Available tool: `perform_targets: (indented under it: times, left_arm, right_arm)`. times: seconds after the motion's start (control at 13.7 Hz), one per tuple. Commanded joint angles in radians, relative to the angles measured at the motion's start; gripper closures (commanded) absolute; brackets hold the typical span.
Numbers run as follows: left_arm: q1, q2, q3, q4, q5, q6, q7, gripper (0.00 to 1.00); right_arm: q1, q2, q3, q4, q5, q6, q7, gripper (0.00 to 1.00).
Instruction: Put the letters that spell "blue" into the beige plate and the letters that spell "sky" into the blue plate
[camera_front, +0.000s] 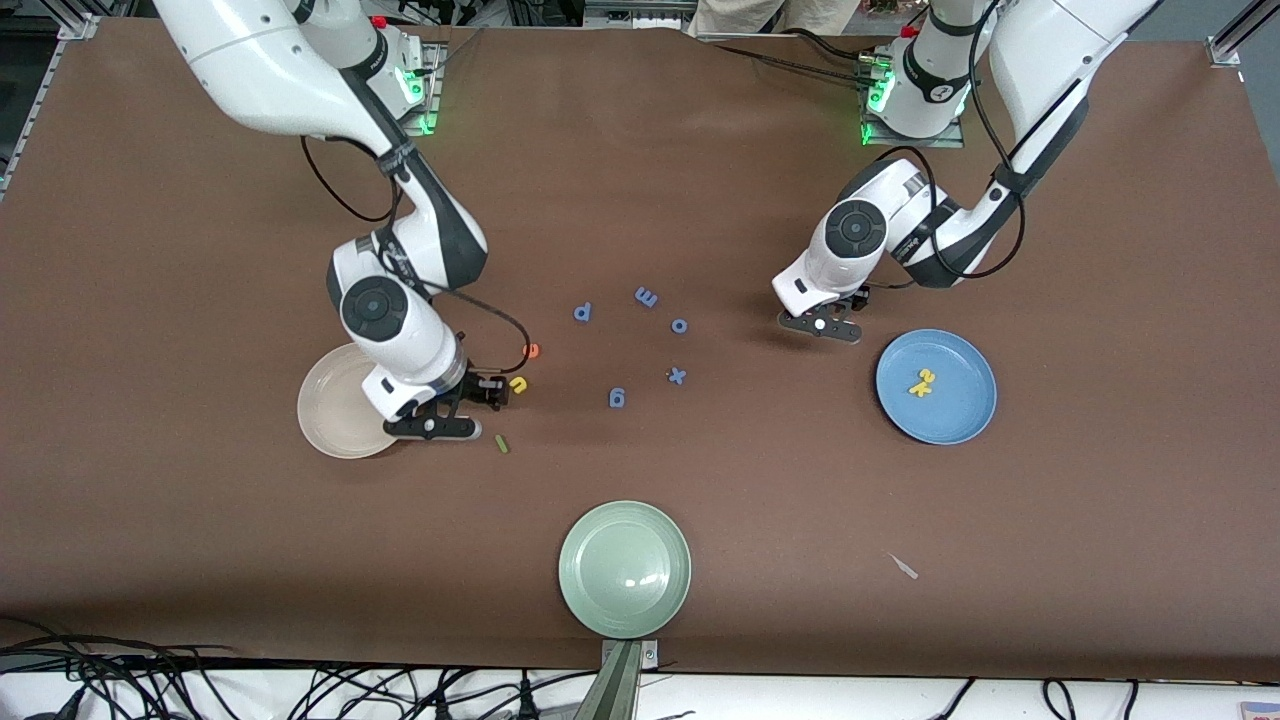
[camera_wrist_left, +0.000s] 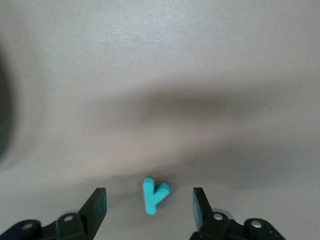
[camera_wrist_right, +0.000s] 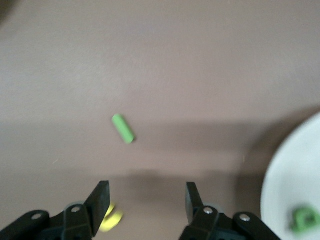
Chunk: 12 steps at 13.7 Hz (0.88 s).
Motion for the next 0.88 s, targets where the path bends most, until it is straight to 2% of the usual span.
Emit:
perform_targets:
  times: [0.0, 0.15, 0.22, 0.29, 0.37, 0.66, 0.8]
  left_arm:
    - [0.064, 0.028, -0.020, -0.062, 0.039, 0.125, 0.007, 0.25]
    - [0.081, 0.043, -0.020, -0.076, 0.054, 0.153, 0.007, 0.27]
    - [0.082, 0.042, -0.020, -0.081, 0.060, 0.153, 0.009, 0.49]
    - [0.081, 0.042, -0.020, -0.081, 0.060, 0.153, 0.007, 0.78]
    - [0.081, 0.040, -0.022, -0.081, 0.060, 0.153, 0.007, 0.89]
    - [0.081, 0.029, -0.023, -0.079, 0.060, 0.148, 0.009, 0.98]
    - [0.081, 0.016, -0.027, -0.072, 0.060, 0.145, 0.007, 0.98]
  right_arm:
    - [0.009, 0.126, 0.004, 0.083, -0.014, 0.098, -0.132, 0.30]
    - [0.012, 0.127, 0.004, 0.086, -0.011, 0.103, -0.157, 0.31]
    - [0.012, 0.124, 0.004, 0.086, -0.011, 0.093, -0.157, 0.32]
    - [0.012, 0.124, 0.004, 0.086, -0.014, 0.093, -0.162, 0.32]
    - [0.012, 0.124, 0.004, 0.086, -0.014, 0.099, -0.179, 0.32]
    - [0.024, 0.129, 0.001, 0.106, -0.016, 0.094, -0.306, 0.33]
    - [0.035, 0.126, -0.005, 0.106, -0.060, 0.091, -0.327, 0.34]
